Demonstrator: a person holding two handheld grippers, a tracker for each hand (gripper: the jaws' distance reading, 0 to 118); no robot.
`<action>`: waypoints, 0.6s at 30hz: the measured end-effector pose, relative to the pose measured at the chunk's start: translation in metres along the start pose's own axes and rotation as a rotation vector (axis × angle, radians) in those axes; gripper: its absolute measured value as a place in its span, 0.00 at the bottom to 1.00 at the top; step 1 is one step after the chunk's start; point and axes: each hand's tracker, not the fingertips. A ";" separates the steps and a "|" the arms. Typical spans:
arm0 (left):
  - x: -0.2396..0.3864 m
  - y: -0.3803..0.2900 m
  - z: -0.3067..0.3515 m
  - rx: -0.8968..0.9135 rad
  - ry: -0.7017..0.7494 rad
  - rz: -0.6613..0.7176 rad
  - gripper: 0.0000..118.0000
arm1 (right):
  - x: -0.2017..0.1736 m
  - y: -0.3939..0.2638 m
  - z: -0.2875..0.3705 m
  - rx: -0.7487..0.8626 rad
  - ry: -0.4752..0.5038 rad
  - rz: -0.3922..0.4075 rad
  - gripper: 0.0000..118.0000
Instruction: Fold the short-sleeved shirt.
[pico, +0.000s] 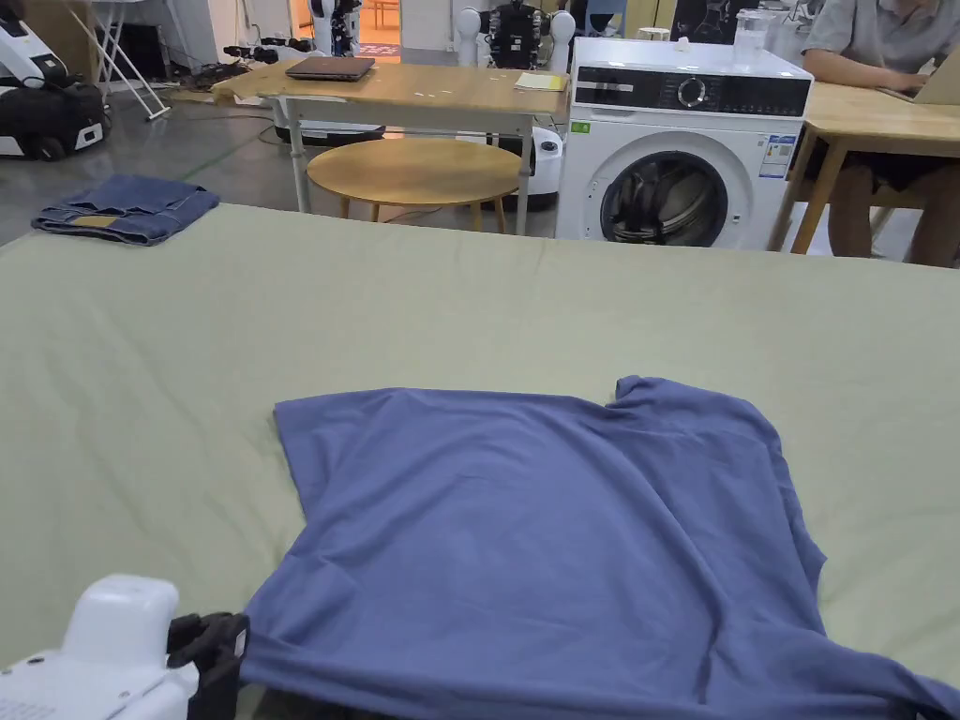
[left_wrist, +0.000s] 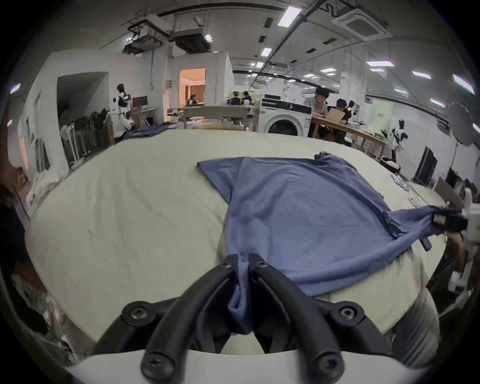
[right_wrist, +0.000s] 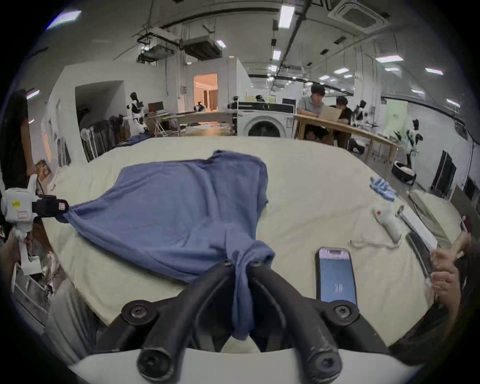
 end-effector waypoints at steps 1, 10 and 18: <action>0.000 0.011 -0.003 0.000 -0.004 -0.029 0.01 | 0.003 0.009 -0.004 0.009 0.012 0.013 0.02; -0.018 0.099 -0.087 -0.154 -0.074 -0.116 0.01 | 0.028 0.081 -0.098 -0.058 0.065 0.051 0.02; -0.026 0.104 -0.156 -0.258 -0.063 -0.044 0.06 | 0.034 0.074 -0.166 -0.151 0.030 0.012 0.34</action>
